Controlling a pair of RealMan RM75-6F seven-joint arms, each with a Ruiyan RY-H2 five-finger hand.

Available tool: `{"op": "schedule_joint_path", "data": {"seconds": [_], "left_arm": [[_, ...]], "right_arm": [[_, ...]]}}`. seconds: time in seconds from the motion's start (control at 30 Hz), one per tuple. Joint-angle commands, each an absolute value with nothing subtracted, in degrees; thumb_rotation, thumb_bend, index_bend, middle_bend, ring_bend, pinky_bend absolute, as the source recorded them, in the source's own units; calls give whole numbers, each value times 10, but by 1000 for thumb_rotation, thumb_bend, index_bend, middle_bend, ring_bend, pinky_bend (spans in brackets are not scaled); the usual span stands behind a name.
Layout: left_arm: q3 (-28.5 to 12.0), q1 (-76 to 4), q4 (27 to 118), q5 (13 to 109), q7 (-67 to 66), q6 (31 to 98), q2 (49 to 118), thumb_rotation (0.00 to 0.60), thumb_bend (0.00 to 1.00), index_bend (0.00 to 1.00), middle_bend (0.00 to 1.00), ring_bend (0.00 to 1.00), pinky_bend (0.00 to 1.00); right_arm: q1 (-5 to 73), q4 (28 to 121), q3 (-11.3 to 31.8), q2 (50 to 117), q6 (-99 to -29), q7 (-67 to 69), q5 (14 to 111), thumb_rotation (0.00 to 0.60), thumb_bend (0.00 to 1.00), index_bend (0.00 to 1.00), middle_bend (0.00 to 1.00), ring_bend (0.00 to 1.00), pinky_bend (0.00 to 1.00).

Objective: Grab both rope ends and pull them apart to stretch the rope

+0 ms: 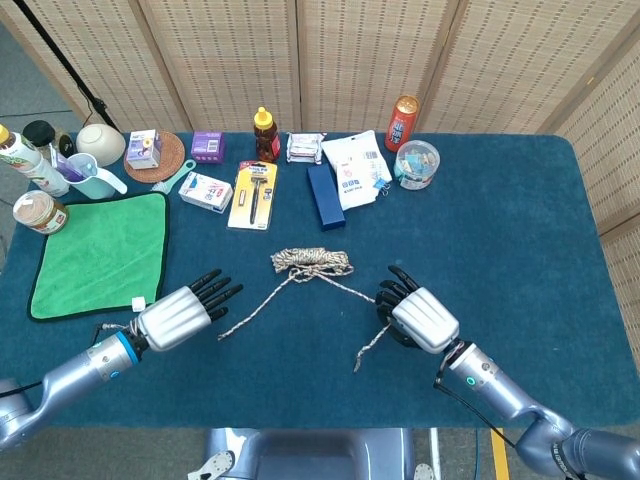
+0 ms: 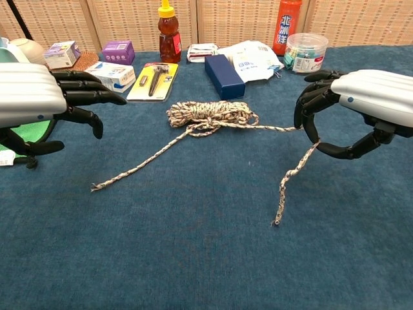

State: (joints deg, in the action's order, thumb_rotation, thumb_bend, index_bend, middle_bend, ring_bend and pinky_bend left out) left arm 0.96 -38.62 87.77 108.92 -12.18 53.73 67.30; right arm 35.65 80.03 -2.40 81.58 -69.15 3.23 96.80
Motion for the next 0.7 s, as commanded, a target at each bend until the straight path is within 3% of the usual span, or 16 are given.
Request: {"op": "schedule_joint_path", "data": {"seconds": [0.03, 0.47, 0.7], "left_arm": [[24, -404, 847, 1107, -99, 547, 700, 600, 432, 307, 0, 0, 16], [52, -421, 760, 1114, -65, 559, 763, 600, 432, 262, 0, 0, 6], [64, -425, 699, 1108, -49, 568, 809, 600, 433, 126, 0, 0, 0]], "right_arm": [[355, 798, -24, 817, -691, 34, 968, 600, 434, 664, 361, 213, 0], [348, 782, -23, 824, -688, 46, 968, 600, 433, 665, 362, 216, 0], [346, 773, -23, 827, -682, 54, 965, 600, 433, 668, 365, 226, 0]]}}
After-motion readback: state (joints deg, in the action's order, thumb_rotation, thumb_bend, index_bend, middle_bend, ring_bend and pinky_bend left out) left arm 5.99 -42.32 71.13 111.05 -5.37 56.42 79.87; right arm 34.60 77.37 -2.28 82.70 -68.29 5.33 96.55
